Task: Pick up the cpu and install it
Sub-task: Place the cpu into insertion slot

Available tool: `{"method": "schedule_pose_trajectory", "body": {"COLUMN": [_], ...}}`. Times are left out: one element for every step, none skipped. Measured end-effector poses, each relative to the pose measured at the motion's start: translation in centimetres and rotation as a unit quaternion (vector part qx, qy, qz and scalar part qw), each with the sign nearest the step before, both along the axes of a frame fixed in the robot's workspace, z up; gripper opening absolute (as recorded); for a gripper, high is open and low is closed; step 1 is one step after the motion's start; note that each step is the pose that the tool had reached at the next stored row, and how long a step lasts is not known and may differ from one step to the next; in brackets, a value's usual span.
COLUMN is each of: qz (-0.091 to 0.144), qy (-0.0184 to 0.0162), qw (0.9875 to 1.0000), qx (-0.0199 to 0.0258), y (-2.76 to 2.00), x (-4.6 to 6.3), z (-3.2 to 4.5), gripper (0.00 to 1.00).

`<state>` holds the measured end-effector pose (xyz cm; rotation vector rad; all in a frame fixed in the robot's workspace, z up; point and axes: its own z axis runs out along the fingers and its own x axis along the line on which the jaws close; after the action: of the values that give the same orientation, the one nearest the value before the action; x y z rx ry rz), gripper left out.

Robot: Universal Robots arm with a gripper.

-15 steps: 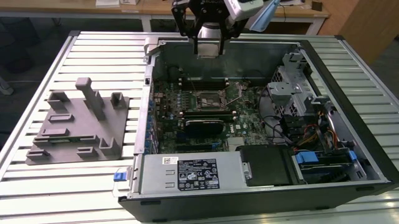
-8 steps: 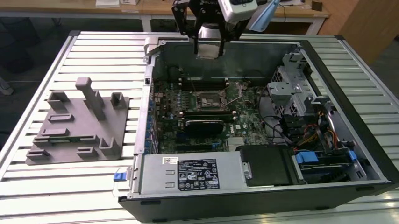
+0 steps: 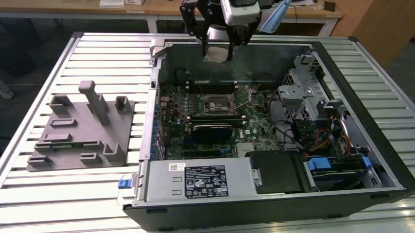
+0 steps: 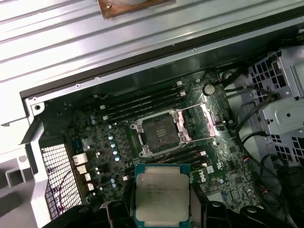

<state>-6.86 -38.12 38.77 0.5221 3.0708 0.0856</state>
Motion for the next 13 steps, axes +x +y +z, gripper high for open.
{"method": "schedule_pose_trajectory", "body": {"qz": [-0.008,-0.017,-0.025,-0.033,-0.041,-0.049,-0.057,-0.065,-0.074,-0.081,-0.089,-0.097,-0.105], "qy": [0.0000,0.0000,0.0000,0.0000,0.0000,0.0000,0.0000,0.0001,0.0001,0.0000,0.0001,0.0001,0.0001], "qw": [1.0000,0.9999,0.9997,0.9994,0.9991,0.9988,0.9984,0.9979,0.9973,0.9967,0.9960,0.9953,0.9945], "qx": [0.0000,0.0000,-0.0001,-0.0001,0.0000,-0.0001,0.0000,-0.0001,-0.0001,-0.0001,-0.0001,-0.0001,-0.0001], "y": [0.00,0.00,0.01,0.01,0.01,0.02,0.02,0.02,0.03,0.03,0.03,0.04,0.04], "x": [0.00,0.00,0.00,0.00,0.00,0.00,0.00,0.00,0.00,0.00,0.00,0.00,0.00], "z": [-0.02,-0.04,-0.05,-0.06,-0.07,-0.09,-0.10,-0.11,-0.13,-0.14,-0.15,-0.16,-0.17], "gripper": [0.55,0.55,0.55,0.55,0.55,0.55,0.55,0.55,0.55,0.55,0.55,0.55,0.55]}}
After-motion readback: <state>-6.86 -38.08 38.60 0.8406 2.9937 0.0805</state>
